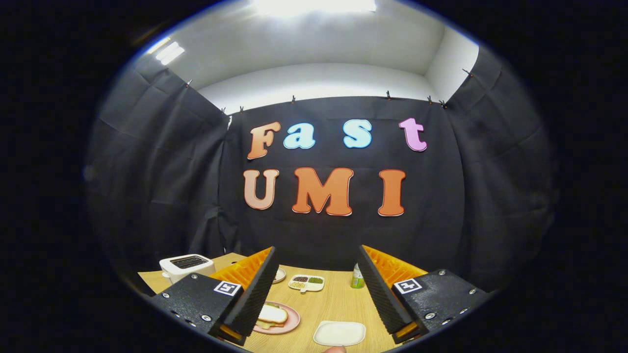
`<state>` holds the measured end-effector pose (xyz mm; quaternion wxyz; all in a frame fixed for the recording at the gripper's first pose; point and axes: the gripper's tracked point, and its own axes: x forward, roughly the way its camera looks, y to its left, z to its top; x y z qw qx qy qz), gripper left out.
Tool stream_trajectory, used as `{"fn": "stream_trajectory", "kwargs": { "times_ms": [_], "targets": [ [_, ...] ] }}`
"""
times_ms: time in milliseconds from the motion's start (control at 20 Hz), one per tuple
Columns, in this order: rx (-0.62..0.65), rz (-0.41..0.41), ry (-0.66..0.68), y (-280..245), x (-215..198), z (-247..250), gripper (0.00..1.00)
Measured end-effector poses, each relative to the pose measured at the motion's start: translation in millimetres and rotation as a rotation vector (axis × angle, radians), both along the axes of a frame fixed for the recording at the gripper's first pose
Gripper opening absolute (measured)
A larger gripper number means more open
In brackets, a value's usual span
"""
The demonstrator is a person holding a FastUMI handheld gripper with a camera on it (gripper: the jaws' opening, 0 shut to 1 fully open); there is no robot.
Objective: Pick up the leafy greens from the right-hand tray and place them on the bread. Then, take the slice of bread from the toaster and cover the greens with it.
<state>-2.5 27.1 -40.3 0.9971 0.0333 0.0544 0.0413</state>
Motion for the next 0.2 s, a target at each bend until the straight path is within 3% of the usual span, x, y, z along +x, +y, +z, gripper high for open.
{"fn": "stream_trajectory", "kwargs": {
  "times_ms": [200],
  "targets": [
    [-0.007, -0.030, -0.036, -7.3, -3.0, 8.3, 0.97]
  ]
}}
